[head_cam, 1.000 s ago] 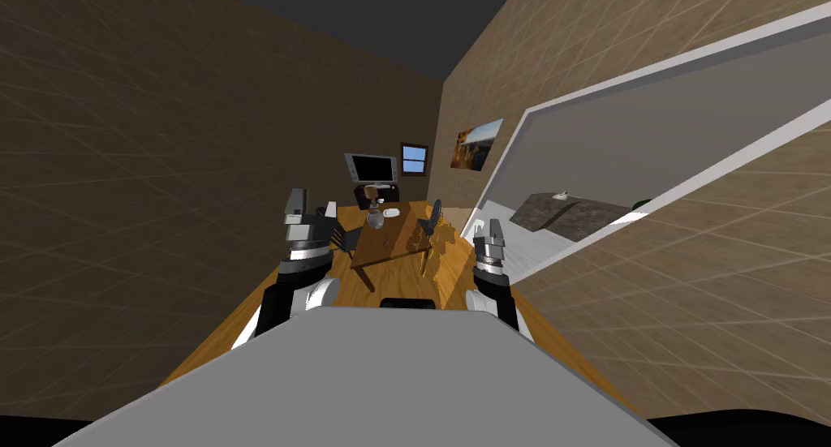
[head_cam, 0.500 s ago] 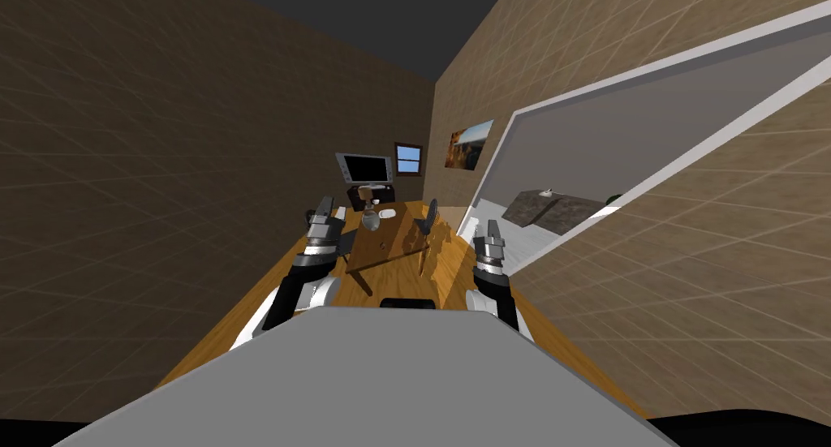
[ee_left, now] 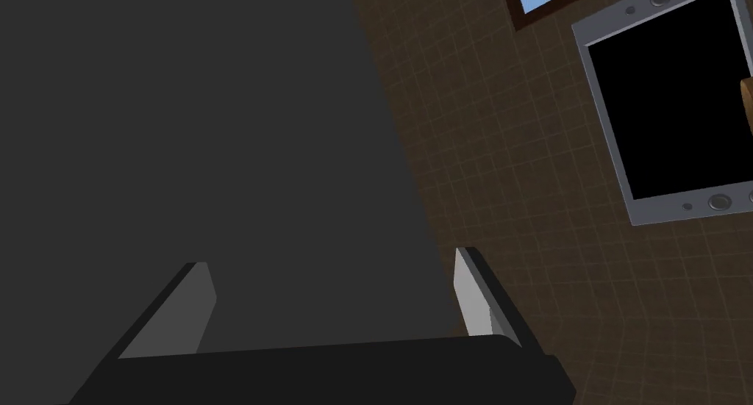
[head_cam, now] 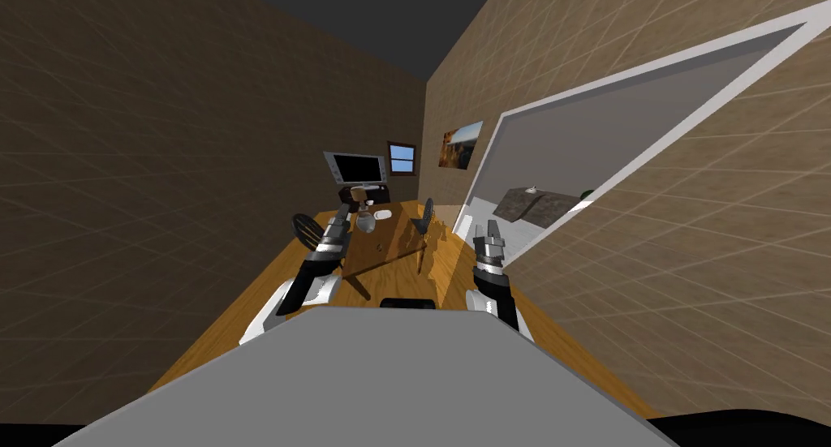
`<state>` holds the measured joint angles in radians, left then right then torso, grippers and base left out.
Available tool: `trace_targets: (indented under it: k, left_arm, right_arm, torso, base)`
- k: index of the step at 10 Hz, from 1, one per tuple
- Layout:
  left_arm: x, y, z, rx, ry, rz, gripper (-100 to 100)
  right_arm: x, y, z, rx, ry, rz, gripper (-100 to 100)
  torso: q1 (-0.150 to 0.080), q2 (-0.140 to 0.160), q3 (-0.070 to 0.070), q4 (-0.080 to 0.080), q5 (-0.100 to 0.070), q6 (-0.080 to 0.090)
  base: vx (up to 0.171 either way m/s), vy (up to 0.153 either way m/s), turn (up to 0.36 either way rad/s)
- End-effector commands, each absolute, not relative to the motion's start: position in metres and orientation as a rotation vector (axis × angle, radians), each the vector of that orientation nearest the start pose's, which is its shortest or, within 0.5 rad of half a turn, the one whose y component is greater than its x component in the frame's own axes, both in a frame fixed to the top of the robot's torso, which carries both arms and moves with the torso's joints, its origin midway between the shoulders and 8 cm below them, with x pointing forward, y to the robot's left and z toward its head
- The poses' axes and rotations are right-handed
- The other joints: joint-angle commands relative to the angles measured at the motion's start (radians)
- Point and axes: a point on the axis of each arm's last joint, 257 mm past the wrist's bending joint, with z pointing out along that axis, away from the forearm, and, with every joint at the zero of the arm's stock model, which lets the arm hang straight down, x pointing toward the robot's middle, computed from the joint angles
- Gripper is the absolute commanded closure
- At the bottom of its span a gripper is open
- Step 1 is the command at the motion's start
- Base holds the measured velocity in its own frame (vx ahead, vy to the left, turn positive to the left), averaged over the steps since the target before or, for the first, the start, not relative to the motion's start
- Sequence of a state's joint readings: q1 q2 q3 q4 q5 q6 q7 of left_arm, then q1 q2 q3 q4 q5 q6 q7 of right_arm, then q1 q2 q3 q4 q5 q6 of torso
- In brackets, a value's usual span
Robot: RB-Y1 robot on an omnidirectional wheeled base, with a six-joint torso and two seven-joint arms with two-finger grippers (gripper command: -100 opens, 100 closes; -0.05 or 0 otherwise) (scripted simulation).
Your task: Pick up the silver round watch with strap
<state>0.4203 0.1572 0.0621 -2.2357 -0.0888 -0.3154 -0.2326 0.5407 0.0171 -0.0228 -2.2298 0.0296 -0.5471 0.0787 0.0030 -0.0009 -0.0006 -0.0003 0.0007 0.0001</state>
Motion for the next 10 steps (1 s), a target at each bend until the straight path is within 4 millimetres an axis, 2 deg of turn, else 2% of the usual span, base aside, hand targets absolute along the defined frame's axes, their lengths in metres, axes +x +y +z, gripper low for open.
trace_targets:
  k: [1, 4, 7, 8, 9, 10]
  left_arm:
    - [0.401, 0.289, -0.023, -0.49, 0.98, -0.868, -100]
    - [0.422, 0.301, -0.062, -0.501, 1.093, -0.743, -100]
    - [0.44, 0.318, -0.11, -0.53, 1.219, -0.62, -100]
    - [0.44, 0.318, -0.11, -0.53, 1.219, -0.62, -100]
    - [0.444, 0.325, -0.129, -0.545, 1.265, -0.58, -100]
    - [0.444, 0.325, -0.129, -0.545, 1.265, -0.58, -100]
  right_arm:
    - [0.341, -0.29, -0.002, 0.648, 0.663, 1.165, 0]
    - [0.341, -0.29, -0.002, 0.648, 0.663, 1.165, 0]
    - [0.341, -0.29, -0.002, 0.648, 0.663, 1.165, 0]
    - [0.341, -0.29, -0.002, 0.648, 0.663, 1.165, 0]
    - [0.341, -0.29, -0.002, 0.648, 0.663, 1.165, 0]
    - [0.341, -0.29, -0.002, 0.648, 0.663, 1.165, 0]
  torso:
    - [0.0, 0.0, 0.0, 0.0, 0.0, 0.0]
    - [0.0, 0.0, 0.0, 0.0, 0.0, 0.0]
    - [-0.001, -0.001, -0.001, 0.0, 0.0, 0.0]
    - [-0.001, -0.001, -0.001, 0.0, 0.0, 0.0]
    - [-0.002, -0.001, 0.0, 0.0, 0.0, -0.001]
    - [-0.003, -0.001, 0.0, 0.0, -0.001, 0.0]
  base:
    - [0.006, 0.04, -0.146]
    - [0.005, 0.036, -0.162]
    - [0.019, 0.03, -0.157]
    - [0.012, 0.014, -0.065]
    - [0.015, 0.005, -0.145]
    - [0.013, 0.006, -0.051]
